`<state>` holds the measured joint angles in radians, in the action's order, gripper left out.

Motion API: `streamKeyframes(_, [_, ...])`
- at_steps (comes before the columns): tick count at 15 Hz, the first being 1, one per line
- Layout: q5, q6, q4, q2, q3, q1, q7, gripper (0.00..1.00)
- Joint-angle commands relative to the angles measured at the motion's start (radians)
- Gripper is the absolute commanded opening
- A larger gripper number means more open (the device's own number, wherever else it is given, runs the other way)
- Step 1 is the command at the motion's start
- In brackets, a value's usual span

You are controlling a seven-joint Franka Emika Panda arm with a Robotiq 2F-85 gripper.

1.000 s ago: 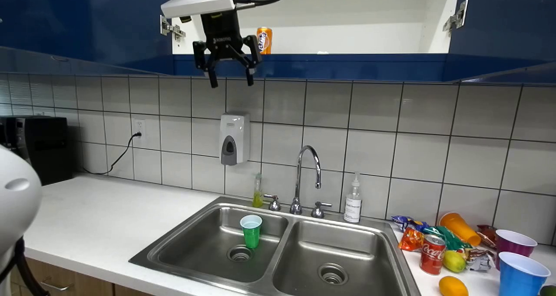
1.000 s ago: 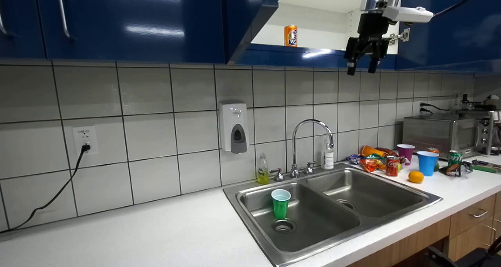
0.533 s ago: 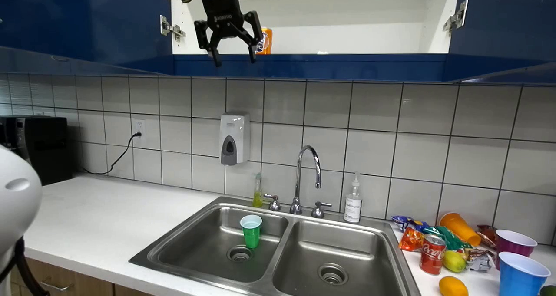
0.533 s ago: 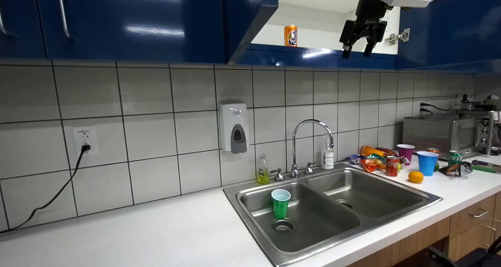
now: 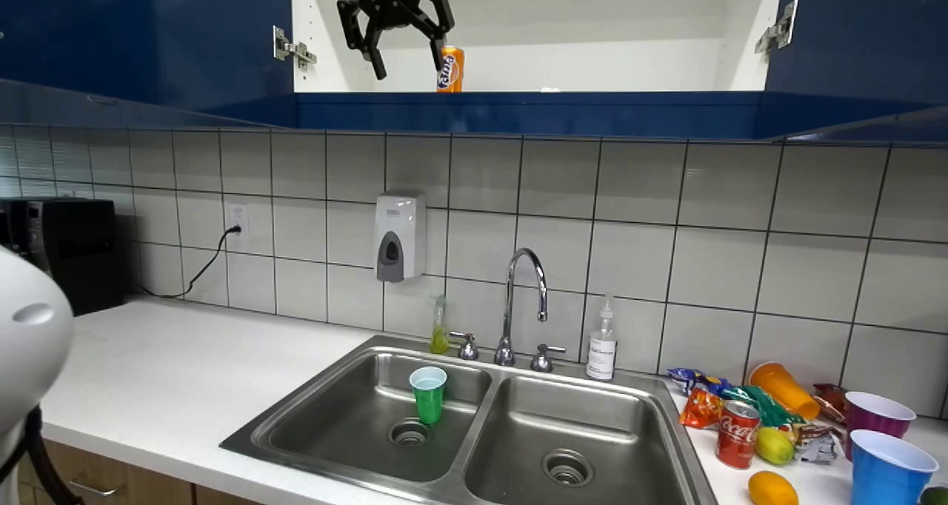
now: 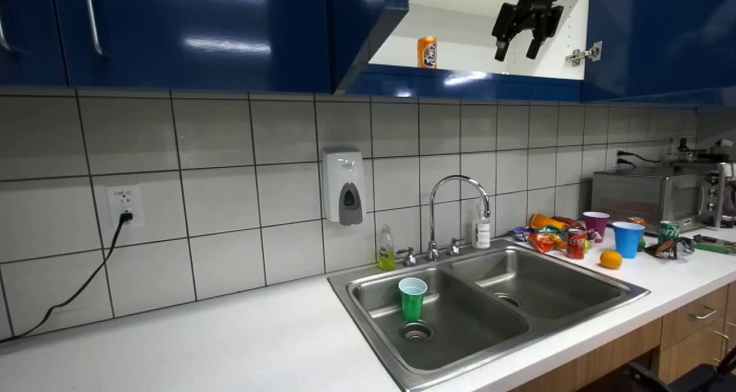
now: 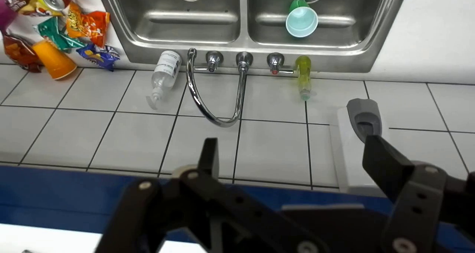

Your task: Pick up the canned drink from the shelf and put it in the sink

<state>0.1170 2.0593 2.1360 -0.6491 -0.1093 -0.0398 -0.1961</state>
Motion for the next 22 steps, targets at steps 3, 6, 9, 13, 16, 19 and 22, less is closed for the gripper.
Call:
streamKeyframes(3, [-0.006,-0.008,-0.145,0.106,0.021,0.001,0.041,1.00])
streamKeyframes(6, [-0.006,-0.010,-0.209,0.156,0.028,0.000,0.055,1.00])
streamKeyframes(9, [-0.006,-0.009,-0.270,0.207,0.032,-0.001,0.065,1.00])
streamKeyframes(13, [-0.004,-0.009,-0.351,0.282,0.034,-0.004,0.074,1.00])
streamKeyframes(16, [-0.003,-0.002,-0.409,0.345,0.033,-0.005,0.083,1.00])
streamKeyframes(19, [-0.002,0.016,-0.467,0.413,0.035,-0.004,0.088,1.00])
streamKeyframes(22, [-0.006,0.030,-0.517,0.472,0.036,-0.002,0.090,1.00])
